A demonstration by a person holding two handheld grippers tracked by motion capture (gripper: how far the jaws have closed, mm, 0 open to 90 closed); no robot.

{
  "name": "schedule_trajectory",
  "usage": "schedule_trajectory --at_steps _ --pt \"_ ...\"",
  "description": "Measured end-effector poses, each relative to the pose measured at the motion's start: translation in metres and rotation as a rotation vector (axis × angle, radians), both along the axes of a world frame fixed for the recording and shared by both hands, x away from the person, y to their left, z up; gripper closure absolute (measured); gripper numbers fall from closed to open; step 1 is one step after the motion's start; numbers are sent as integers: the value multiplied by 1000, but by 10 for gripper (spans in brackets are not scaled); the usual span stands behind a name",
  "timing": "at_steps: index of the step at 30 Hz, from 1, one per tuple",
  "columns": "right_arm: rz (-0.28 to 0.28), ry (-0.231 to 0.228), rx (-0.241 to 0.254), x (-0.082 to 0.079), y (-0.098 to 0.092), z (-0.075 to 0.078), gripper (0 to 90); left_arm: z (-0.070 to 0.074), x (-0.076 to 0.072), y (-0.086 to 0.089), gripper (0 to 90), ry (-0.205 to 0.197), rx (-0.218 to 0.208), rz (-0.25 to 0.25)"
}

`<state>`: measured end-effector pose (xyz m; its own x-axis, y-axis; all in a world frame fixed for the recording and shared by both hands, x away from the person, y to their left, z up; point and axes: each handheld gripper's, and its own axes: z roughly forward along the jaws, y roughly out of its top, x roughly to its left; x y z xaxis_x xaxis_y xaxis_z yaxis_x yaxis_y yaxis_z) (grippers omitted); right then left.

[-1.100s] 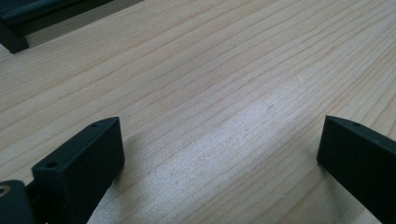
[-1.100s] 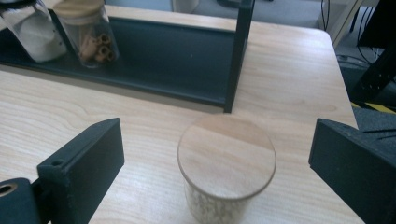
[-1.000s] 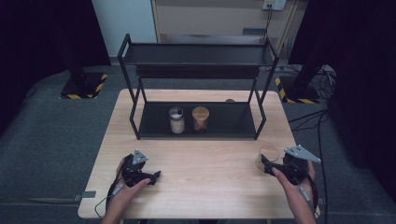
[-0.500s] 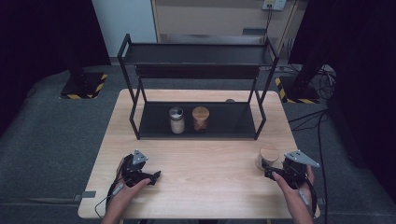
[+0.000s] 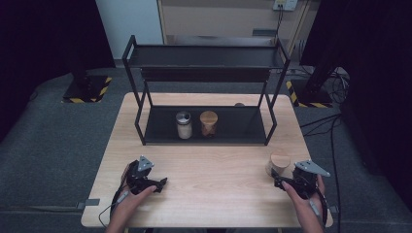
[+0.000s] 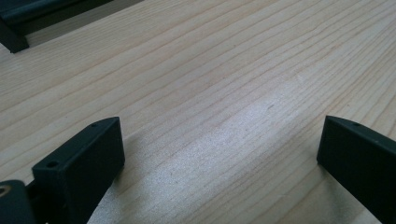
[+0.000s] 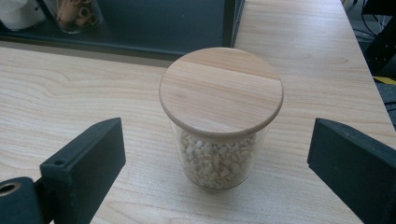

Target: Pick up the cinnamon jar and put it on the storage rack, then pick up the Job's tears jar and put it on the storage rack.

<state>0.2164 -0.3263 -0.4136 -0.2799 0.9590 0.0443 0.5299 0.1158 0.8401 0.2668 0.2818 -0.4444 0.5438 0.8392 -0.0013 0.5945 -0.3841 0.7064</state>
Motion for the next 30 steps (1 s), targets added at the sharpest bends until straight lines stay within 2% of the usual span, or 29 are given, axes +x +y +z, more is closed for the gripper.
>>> schedule_trajectory --at_steps 10,20,30 --pt "-7 6 5 1 1 -7 43 0 0 0 0 -1 0 1" --pt "-16 19 17 14 3 -16 45 0 0 0 0 0 0 1" --pt "-15 10 17 26 6 -22 81 0 0 0 0 0 0 1"
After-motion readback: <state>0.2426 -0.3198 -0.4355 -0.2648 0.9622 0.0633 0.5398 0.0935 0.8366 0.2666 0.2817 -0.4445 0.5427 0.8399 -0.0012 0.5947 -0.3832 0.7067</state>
